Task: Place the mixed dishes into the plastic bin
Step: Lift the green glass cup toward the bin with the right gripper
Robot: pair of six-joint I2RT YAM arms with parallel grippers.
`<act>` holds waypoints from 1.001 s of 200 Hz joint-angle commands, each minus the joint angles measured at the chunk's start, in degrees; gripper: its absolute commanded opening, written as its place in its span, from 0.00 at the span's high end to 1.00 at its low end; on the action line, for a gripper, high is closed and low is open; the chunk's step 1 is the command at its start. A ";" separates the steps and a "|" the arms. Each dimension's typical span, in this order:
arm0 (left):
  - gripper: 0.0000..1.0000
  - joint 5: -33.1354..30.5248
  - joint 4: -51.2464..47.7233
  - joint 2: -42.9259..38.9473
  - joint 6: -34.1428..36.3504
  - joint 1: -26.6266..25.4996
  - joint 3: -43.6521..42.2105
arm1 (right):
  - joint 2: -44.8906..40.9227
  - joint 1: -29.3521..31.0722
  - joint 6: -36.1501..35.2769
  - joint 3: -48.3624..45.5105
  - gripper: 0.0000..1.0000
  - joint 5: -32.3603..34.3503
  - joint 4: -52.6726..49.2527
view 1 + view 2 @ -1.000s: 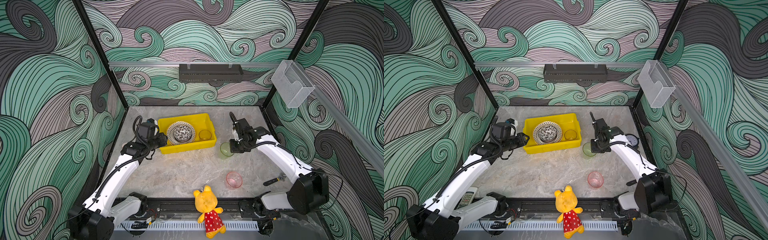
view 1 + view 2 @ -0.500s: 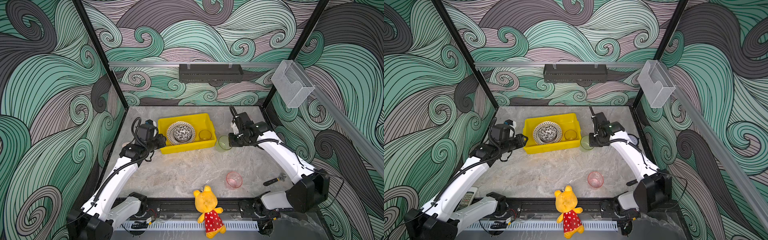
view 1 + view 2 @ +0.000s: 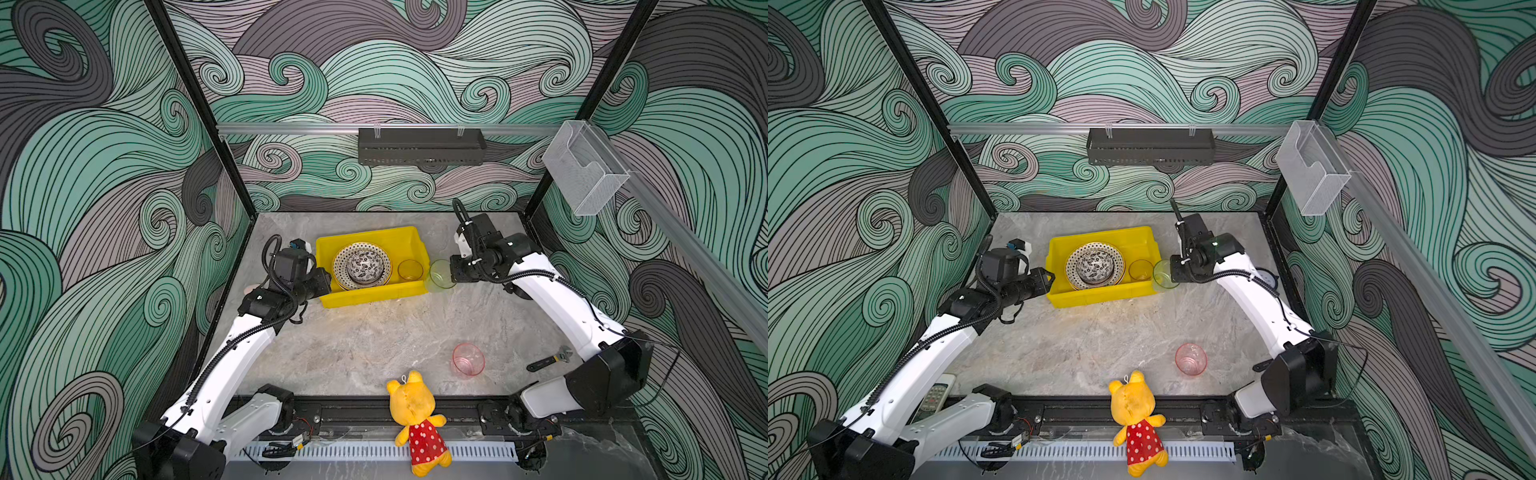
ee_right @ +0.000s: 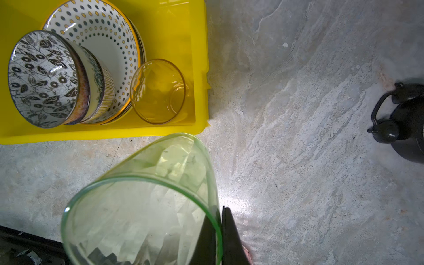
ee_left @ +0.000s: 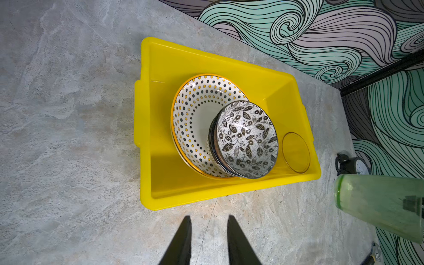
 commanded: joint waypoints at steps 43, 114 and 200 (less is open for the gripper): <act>0.70 -0.62 -0.49 0.17 0.74 0.27 1.89 | 3.85 0.47 -1.51 6.02 1.00 0.78 -0.49; 0.70 -0.90 -1.29 -0.35 1.74 0.27 3.24 | 8.54 1.19 -1.35 11.25 1.00 1.34 -0.48; 0.70 -2.09 -2.17 -0.19 3.13 0.32 3.81 | 16.24 3.56 -1.13 18.33 1.00 0.90 -1.05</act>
